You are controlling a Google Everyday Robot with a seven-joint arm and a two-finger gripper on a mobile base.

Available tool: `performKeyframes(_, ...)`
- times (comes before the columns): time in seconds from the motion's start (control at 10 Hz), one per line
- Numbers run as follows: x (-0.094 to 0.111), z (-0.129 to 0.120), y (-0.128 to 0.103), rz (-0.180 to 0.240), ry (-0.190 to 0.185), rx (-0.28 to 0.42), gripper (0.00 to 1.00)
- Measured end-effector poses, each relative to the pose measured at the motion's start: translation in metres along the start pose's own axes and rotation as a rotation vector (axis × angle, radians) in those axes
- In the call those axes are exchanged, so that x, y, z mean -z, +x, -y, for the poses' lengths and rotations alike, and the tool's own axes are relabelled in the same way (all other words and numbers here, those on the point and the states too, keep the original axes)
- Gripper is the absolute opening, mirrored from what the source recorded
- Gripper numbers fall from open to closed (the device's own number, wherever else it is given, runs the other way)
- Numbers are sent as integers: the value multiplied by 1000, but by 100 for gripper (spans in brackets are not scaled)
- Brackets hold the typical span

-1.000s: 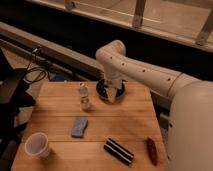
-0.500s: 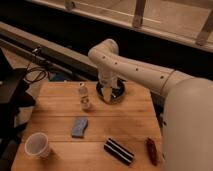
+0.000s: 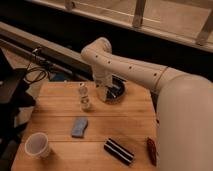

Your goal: Move the arm in a circular motion

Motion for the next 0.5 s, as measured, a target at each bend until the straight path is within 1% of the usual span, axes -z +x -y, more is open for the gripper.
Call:
performKeyframes(0.3,6,0,2,-7,18,14,65)
performKeyframes(0.4,12,1,3,-1,8,12,65)
performKeyframes(0.5,12,6,12,-3,-2,-4,65)
